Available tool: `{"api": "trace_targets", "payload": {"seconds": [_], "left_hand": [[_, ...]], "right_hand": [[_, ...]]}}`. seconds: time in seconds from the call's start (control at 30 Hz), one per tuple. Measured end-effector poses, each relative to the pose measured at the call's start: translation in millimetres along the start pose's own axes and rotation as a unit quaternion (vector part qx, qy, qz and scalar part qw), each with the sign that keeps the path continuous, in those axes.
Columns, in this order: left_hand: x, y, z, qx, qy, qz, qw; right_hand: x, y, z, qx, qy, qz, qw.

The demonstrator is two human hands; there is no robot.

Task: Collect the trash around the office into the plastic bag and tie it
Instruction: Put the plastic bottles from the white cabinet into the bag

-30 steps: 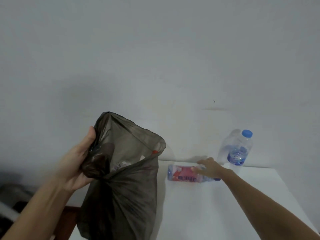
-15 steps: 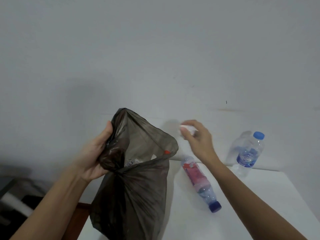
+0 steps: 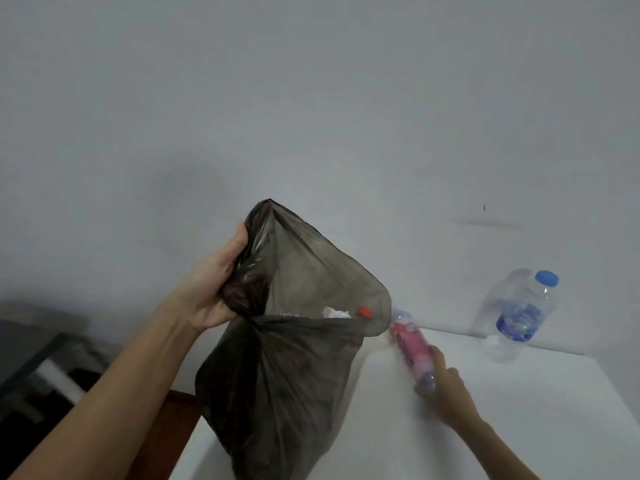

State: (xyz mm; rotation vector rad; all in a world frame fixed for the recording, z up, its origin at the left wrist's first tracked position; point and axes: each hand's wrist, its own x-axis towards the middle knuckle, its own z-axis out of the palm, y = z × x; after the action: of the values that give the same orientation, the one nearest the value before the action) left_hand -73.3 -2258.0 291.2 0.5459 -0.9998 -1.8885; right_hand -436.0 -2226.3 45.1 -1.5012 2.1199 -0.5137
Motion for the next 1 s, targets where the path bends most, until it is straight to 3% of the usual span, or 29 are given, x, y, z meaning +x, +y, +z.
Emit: {"api": "trace_targets", "payload": {"seconds": [0.1, 0.2, 0.27, 0.37, 0.43, 0.5, 0.6, 0.67, 0.73, 0.8, 0.83, 0.93, 1.0], "left_hand": [[-0.7, 4.8, -1.9, -0.004, -0.004, -0.008, 1.0], [3.2, 13.1, -6.9, 0.009, 0.008, -0.015, 1.0], [5.8, 16.1, -4.9, 0.01, 0.007, -0.023, 1.0], [10.0, 14.0, 4.1, 0.016, -0.016, -0.048, 0.999], [10.3, 10.7, 4.7, 0.023, -0.015, -0.069, 0.997], [10.9, 10.4, 11.2, 0.018, -0.032, -0.09, 0.995], [5.5, 16.3, 12.1, 0.003, -0.042, -0.081, 0.996], [7.9, 21.1, 2.3, -0.024, -0.063, -0.082, 0.994], [4.8, 28.3, -10.2, -0.043, -0.051, -0.091, 0.994], [10.0, 19.6, -10.6, -0.072, -0.09, -0.095, 0.989], [10.1, 20.6, -14.5, -0.079, -0.099, -0.108, 0.986], [17.3, 9.0, -11.1, -0.114, -0.139, -0.157, 0.971], [18.6, 6.8, -0.2, -0.1, -0.132, -0.146, 0.975]], "right_hand": [[-10.2, -25.0, -27.8, 0.182, 0.064, -0.065, 0.979], [-28.0, -82.5, -77.9, 0.258, 0.09, -0.239, 0.932], [-35.5, -126.0, -107.9, 0.141, 0.054, -0.365, 0.919], [-30.2, -184.3, -105.0, -0.113, -0.01, -0.472, 0.874], [-23.8, -219.7, -78.9, -0.145, -0.031, -0.526, 0.837], [-24.5, -231.3, -62.9, -0.049, 0.008, -0.546, 0.837], [-10.1, -203.6, -61.3, 0.09, 0.241, -0.467, 0.846], [10.3, -154.6, -79.6, 0.069, 0.385, -0.292, 0.873], [35.8, -107.6, -105.0, 0.032, 0.444, -0.094, 0.89], [50.2, -51.7, -146.0, 0.012, 0.419, 0.063, 0.906], [57.0, -32.3, -159.0, 0.005, 0.384, 0.095, 0.918], [66.2, 12.3, -179.8, -0.03, 0.273, 0.061, 0.96], [56.8, 12.8, -181.2, -0.048, 0.263, 0.014, 0.963]]}}
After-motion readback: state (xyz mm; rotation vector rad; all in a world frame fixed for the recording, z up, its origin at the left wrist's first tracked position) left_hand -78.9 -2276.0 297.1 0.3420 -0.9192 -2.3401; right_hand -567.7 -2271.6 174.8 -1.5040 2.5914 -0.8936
